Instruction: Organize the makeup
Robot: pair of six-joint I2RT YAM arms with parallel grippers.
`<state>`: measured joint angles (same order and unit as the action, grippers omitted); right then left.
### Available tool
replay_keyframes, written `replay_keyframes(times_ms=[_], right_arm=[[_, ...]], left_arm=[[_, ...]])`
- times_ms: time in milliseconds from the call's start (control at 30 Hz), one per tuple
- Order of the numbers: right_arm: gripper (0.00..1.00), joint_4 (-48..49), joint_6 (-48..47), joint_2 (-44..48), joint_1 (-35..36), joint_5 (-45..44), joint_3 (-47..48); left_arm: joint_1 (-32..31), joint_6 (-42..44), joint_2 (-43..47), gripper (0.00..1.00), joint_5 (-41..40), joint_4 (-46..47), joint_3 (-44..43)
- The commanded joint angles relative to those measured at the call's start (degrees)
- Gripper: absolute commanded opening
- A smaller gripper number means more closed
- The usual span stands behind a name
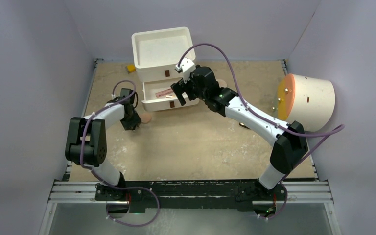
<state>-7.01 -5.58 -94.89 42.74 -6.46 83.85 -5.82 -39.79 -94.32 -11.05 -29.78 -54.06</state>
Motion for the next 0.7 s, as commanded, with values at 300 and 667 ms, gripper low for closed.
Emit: replay_keyframes(times_ms=[300, 667], right_arm=[[0.99, 0.41, -0.77, 1.99, -0.09, -0.65, -1.21], [0.99, 0.59, -0.59, 1.95, -0.82, -2.86, -1.13]], left_arm=[[0.88, 0.95, -5.79, 0.0, -0.12, 2.12, -6.32], [0.9, 5.92, 5.46, 0.0, -10.24, -3.24, -13.19]])
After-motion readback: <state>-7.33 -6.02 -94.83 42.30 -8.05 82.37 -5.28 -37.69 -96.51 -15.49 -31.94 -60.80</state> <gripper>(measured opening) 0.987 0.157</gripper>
